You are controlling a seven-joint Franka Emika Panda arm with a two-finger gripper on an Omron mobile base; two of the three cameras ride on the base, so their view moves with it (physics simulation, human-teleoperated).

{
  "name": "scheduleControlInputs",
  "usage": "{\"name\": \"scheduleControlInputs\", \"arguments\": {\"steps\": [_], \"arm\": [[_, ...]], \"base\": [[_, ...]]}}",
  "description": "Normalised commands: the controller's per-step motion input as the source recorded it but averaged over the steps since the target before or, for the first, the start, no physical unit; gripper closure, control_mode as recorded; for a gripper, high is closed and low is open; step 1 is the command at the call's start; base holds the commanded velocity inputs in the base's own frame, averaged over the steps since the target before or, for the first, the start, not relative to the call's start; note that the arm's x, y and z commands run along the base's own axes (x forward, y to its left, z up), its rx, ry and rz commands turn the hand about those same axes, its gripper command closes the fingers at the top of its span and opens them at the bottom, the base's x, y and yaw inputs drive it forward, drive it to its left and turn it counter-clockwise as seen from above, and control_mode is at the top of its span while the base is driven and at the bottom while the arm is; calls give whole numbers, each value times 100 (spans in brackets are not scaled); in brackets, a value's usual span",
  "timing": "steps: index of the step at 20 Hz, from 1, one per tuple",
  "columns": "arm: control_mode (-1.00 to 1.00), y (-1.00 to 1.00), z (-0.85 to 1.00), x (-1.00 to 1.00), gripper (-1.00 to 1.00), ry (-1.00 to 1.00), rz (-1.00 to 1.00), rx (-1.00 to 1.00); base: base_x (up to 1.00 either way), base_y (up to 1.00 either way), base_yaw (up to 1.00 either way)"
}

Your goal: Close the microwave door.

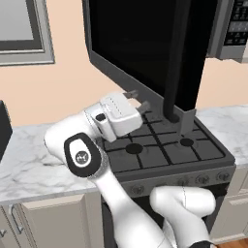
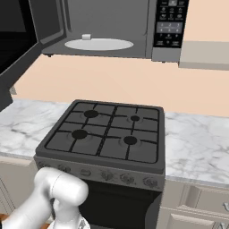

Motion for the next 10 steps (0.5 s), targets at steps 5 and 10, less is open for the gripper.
{"name": "scheduleControlInputs", "arguments": {"steps": [5,10], "arm": [[-100,-93,6,24,-100,0,8,6],[-100,-58,1,55,-100,-5,28,17]], "base": [[0,0,0],[0,0,0]]}}
